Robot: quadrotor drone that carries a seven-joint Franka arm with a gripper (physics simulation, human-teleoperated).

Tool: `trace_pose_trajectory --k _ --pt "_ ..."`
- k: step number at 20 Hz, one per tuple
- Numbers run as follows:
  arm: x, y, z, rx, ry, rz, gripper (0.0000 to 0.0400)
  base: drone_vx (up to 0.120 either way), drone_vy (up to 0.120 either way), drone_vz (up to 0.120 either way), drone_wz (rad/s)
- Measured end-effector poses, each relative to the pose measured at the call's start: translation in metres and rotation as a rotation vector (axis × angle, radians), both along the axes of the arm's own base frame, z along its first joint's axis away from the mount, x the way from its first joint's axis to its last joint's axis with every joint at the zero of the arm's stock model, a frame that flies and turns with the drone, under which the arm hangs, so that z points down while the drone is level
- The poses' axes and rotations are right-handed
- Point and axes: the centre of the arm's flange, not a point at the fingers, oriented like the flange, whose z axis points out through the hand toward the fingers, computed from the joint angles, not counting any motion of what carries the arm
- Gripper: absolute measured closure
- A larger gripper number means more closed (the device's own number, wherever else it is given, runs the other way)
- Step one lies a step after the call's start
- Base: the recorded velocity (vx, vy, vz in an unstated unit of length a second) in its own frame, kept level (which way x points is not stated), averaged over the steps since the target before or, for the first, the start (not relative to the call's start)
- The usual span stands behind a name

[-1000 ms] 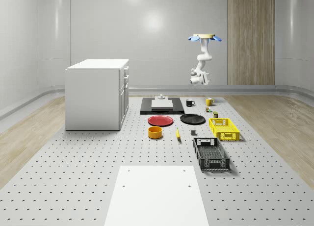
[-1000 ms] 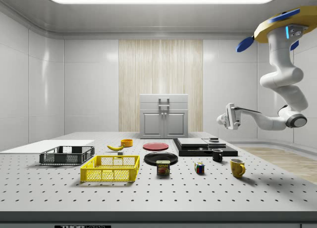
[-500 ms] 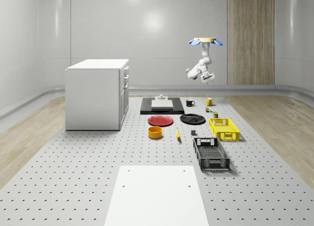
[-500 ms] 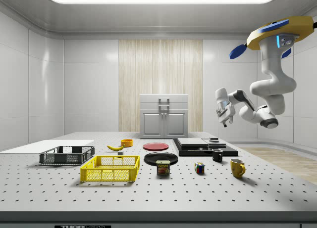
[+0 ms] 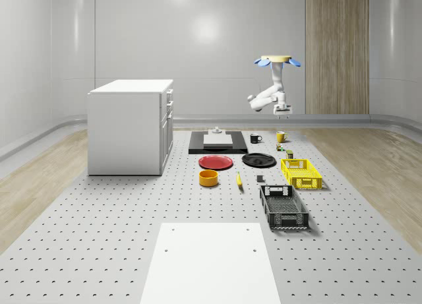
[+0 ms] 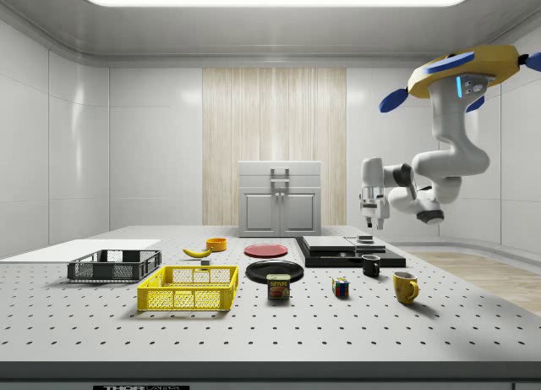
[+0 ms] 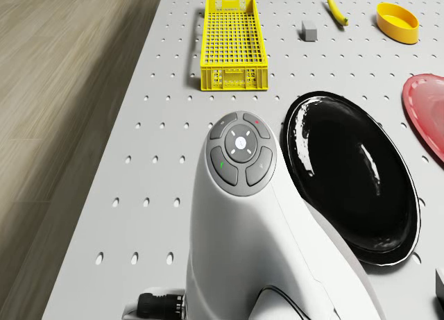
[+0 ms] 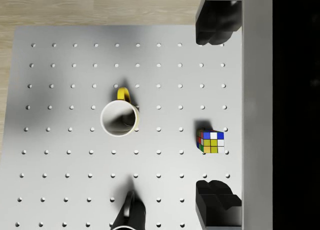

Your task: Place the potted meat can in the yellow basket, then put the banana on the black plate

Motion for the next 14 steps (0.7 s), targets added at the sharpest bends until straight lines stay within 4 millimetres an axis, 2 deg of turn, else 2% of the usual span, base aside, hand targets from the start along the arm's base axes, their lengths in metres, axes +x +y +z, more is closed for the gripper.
trace_pose_trajectory --k 14 --pt "0.0000 -0.0050 -0.0004 -0.051 0.002 -0.001 0.0000 0.120 0.000 -0.120 0.000"
